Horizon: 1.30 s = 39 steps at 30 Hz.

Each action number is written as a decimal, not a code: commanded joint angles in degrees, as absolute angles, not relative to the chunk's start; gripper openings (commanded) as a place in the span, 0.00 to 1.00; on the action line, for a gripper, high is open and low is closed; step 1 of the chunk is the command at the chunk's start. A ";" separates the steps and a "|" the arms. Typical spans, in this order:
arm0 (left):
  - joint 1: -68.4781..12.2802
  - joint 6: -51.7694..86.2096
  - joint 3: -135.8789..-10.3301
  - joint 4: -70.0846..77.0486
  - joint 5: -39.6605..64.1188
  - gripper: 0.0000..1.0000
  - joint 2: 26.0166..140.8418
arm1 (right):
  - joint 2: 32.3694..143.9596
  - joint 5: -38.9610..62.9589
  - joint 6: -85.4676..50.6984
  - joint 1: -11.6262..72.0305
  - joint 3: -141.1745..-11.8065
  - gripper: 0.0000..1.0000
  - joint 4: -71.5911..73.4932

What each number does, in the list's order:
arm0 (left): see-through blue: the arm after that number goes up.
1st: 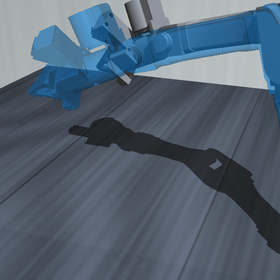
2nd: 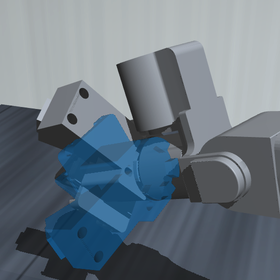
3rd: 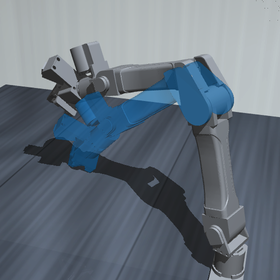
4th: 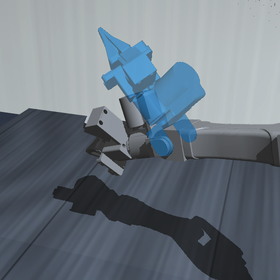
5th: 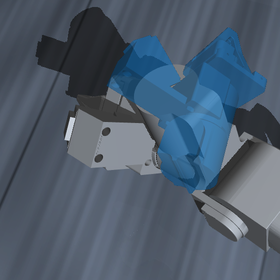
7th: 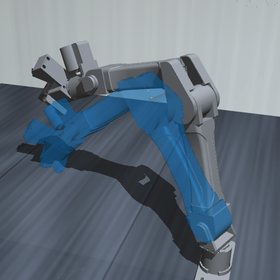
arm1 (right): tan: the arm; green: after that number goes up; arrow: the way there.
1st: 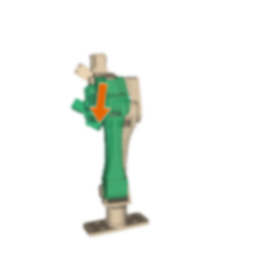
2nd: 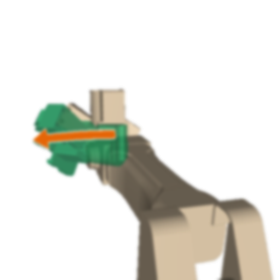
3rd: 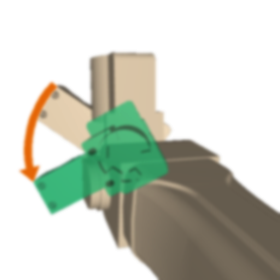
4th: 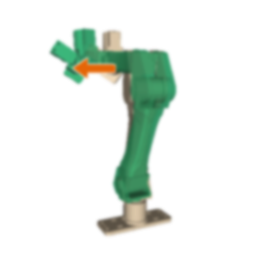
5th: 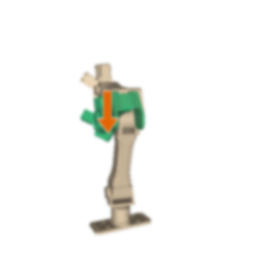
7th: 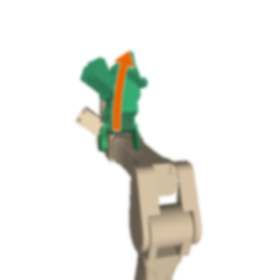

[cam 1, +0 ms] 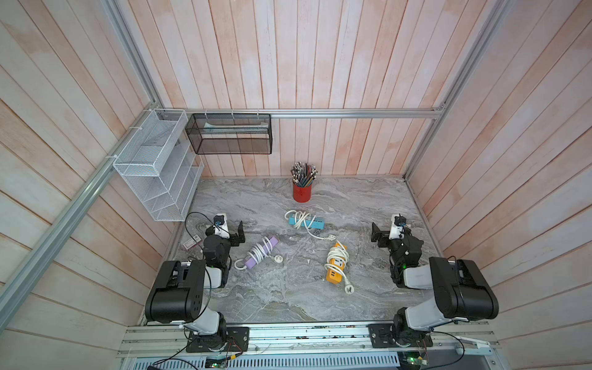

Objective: Unwrap the cord wrapped around the power strip
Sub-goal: Pick up the power strip from the center of the board.

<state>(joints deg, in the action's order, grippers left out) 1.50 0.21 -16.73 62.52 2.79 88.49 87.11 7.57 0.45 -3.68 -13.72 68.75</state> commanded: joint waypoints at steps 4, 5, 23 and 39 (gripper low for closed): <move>1.85 0.49 -17.14 62.15 3.45 1.00 88.29 | 86.24 6.59 0.88 -3.08 -12.66 0.99 70.37; 1.85 0.48 -17.14 62.22 3.51 1.00 88.24 | 86.20 6.59 0.88 -3.08 -12.67 0.99 70.37; 1.85 0.51 -17.15 62.05 3.52 1.00 88.40 | 86.29 6.87 1.14 -2.95 -12.92 0.99 69.96; 1.85 0.46 -17.16 62.18 3.52 1.00 88.27 | 86.64 7.55 0.60 -3.54 -13.75 0.99 68.82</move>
